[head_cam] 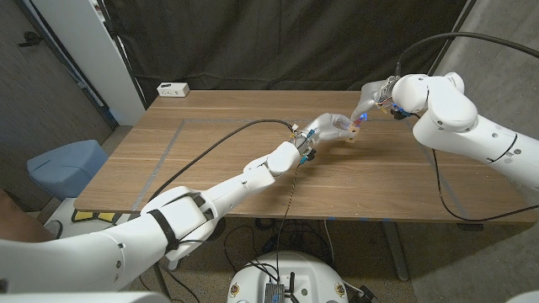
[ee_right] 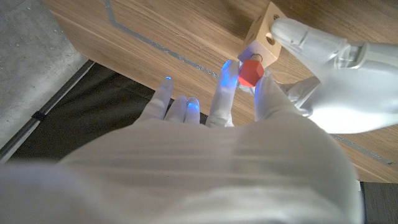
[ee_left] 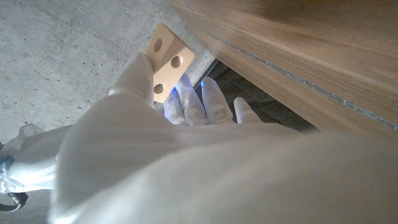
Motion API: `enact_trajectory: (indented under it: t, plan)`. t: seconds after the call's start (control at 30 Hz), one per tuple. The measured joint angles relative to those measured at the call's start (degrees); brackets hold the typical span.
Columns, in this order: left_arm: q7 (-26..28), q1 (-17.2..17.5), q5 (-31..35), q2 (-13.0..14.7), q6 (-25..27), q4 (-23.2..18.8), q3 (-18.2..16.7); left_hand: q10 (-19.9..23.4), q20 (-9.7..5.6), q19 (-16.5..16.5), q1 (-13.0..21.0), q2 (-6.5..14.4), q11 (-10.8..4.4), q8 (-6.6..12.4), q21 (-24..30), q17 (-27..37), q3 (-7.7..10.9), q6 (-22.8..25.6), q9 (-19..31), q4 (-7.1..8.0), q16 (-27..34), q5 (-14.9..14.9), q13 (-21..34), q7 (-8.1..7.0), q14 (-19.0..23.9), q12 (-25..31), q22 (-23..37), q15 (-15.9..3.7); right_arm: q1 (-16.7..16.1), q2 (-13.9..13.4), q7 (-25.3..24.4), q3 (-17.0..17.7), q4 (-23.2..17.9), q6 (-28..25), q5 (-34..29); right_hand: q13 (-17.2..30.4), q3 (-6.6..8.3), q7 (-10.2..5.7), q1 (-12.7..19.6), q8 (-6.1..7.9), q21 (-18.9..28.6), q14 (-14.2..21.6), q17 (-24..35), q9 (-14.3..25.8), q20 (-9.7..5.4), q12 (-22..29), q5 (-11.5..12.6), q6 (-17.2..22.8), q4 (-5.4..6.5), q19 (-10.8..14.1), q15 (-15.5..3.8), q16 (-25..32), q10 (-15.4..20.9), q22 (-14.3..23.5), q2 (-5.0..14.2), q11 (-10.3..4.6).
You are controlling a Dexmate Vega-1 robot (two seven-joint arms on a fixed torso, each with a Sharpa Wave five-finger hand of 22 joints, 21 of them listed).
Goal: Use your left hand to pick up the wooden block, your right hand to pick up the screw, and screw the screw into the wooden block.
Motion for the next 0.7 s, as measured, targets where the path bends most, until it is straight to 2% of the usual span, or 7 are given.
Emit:
enact_trajectory:
  t: [0.17, 0.47, 0.7]
  plan:
    - [0.0, 0.0, -0.1, 0.0, 0.0, 0.1, 0.0, 0.2, 0.0, 0.0, 0.0, 0.0, 0.22, 0.13, 0.0, 0.0, 0.15, 0.0, 0.0, 0.15, 0.0, 0.0, -0.2, 0.0, 0.0, 0.0, 0.0, 0.0, 0.0, 0.6, 0.1, -0.3, 0.4, 0.0, -0.5, 0.0, 0.21, 0.09, -0.8, 0.44, 0.0, 0.7, 0.0, -0.1, 0.01, 0.1, -0.4, 1.9, 0.21, 0.5, -0.53, 0.2, 1.0, 0.0, 0.29, -0.4]
    - [-0.2, -0.1, -0.2, 0.0, 0.0, 0.3, 0.0, 0.4, 0.0, 0.0, 0.2, -0.2, 0.21, 0.4, 0.0, 0.0, 0.15, 0.0, -0.2, 0.15, 0.0, -0.5, -0.2, 0.01, 0.0, 0.0, 0.0, 0.0, 0.1, 1.7, 0.6, -1.0, 1.2, -0.1, -2.9, -0.3, -0.26, 0.12, -2.1, 1.32, 0.0, 1.8, 0.0, -0.6, -0.09, 0.1, -0.9, 4.8, 0.68, 0.7, -1.07, 0.4, 2.7, 0.0, 0.14, -0.81]
    - [-0.3, -0.1, -0.3, -0.1, 0.0, 0.3, 0.0, 0.4, 0.0, 0.0, 0.2, -0.2, 0.21, 0.54, 0.0, 0.0, 0.15, 0.0, -0.3, 0.15, 0.0, -0.8, -0.3, 0.01, 0.0, 0.0, 0.0, 0.0, 0.1, 2.3, 1.2, -1.3, 1.5, -0.6, -4.5, -0.3, -0.42, -0.22, -2.6, 1.33, 0.0, 2.5, 0.0, -0.9, -0.2, 0.1, -1.0, 6.1, 0.84, 1.2, -1.43, 0.4, 3.8, 0.0, 0.29, -1.12]
